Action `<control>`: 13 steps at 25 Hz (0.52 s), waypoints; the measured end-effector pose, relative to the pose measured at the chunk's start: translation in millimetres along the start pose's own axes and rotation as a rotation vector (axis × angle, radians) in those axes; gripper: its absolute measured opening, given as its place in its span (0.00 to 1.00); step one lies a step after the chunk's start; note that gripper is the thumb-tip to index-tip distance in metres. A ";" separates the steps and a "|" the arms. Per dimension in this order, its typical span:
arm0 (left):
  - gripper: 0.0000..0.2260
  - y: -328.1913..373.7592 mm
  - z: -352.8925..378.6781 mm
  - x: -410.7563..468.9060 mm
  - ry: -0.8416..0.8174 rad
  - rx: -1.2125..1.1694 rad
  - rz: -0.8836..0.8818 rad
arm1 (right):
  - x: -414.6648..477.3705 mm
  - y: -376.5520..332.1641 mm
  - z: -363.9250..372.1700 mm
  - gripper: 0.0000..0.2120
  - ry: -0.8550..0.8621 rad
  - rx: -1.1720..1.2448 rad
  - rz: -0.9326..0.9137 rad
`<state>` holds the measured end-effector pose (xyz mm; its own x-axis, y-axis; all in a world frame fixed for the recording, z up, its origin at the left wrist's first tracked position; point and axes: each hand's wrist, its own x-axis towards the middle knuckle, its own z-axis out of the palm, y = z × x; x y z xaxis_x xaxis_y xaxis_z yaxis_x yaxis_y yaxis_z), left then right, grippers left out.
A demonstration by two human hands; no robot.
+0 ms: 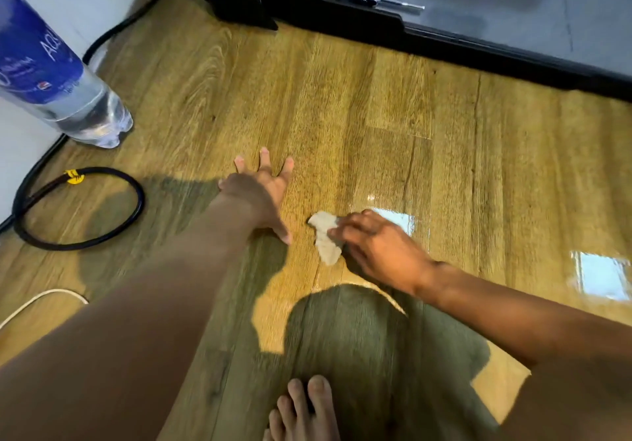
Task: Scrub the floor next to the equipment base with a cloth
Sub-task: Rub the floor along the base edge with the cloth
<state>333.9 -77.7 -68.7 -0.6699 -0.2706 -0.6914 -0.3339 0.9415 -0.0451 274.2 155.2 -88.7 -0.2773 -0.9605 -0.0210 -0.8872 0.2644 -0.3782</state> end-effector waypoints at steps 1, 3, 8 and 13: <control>0.61 -2.8 -3.9 -0.6 -0.013 0.010 0.013 | -3.6 -10.4 6.6 0.16 -0.039 -0.006 -0.106; 0.61 -6.9 -6.9 -3.2 -0.027 0.037 0.027 | -8.3 -20.5 10.6 0.18 -0.153 -0.027 -0.308; 0.62 -4.7 -8.0 -2.7 -0.019 0.069 0.026 | 45.8 24.8 -13.7 0.17 -0.065 -0.022 -0.043; 0.62 -13.0 -1.8 3.3 0.001 0.103 0.029 | 46.6 21.8 -13.2 0.17 -0.206 -0.031 -0.248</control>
<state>334.8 -91.2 -69.1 -0.6792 -0.2428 -0.6927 -0.2442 0.9647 -0.0987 237.0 117.3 -85.7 0.0263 -0.9924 -0.1202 -0.9302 0.0197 -0.3666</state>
